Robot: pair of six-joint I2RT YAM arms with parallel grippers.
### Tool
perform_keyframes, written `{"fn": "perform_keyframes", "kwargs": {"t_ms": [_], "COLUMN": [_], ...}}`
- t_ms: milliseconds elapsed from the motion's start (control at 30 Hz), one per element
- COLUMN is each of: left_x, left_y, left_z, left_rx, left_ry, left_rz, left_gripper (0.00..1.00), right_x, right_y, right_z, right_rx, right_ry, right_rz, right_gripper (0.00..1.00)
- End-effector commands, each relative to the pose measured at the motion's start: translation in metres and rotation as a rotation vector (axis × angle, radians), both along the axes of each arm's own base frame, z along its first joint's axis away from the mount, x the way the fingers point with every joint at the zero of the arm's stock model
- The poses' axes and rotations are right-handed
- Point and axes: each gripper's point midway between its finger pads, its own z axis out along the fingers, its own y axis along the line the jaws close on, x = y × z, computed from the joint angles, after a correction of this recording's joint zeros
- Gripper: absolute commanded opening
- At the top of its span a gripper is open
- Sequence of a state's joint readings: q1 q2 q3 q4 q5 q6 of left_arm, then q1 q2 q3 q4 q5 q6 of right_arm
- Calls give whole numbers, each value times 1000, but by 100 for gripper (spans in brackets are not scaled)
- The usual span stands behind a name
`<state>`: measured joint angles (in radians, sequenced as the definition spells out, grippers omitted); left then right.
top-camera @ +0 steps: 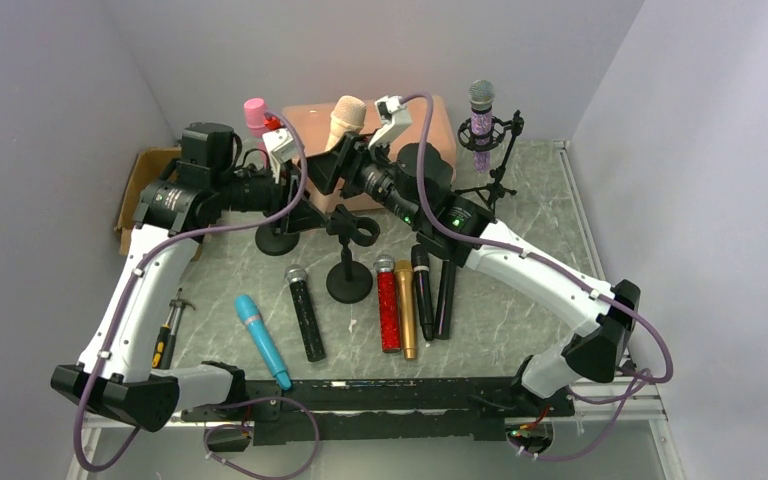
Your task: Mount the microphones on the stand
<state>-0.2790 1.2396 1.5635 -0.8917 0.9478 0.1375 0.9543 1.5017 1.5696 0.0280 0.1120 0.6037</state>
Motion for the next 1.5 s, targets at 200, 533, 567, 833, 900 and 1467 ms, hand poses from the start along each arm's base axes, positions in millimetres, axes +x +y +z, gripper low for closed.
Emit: {"fn": "perform_keyframes", "kwargs": {"t_ms": [200, 533, 567, 833, 900, 1467], "left_x": [-11, 11, 14, 30, 31, 48], "left_y": [-4, 1, 1, -15, -16, -23], "left_z": [-3, -41, -46, -61, -61, -71], "left_rx": [32, 225, 247, 347, 356, 382], "left_ry": [-50, -146, -162, -336, -399, -606], "left_rz": [-88, -119, -130, -234, -275, -361], "left_gripper": [0, 99, 100, 99, 99, 99], "right_x": [-5, -2, -2, -10, -14, -18], "right_y": [-3, -78, -86, -129, -134, -127], "right_z": [15, 23, 21, -1, -6, -34], "right_rx": [-10, -158, -178, -256, -265, -246], "right_ry": [-66, -149, -156, -118, -114, -79], "right_rz": [16, -155, -171, -223, -208, -112], "right_gripper": [28, 0, 0, 0, 0, 0]}}
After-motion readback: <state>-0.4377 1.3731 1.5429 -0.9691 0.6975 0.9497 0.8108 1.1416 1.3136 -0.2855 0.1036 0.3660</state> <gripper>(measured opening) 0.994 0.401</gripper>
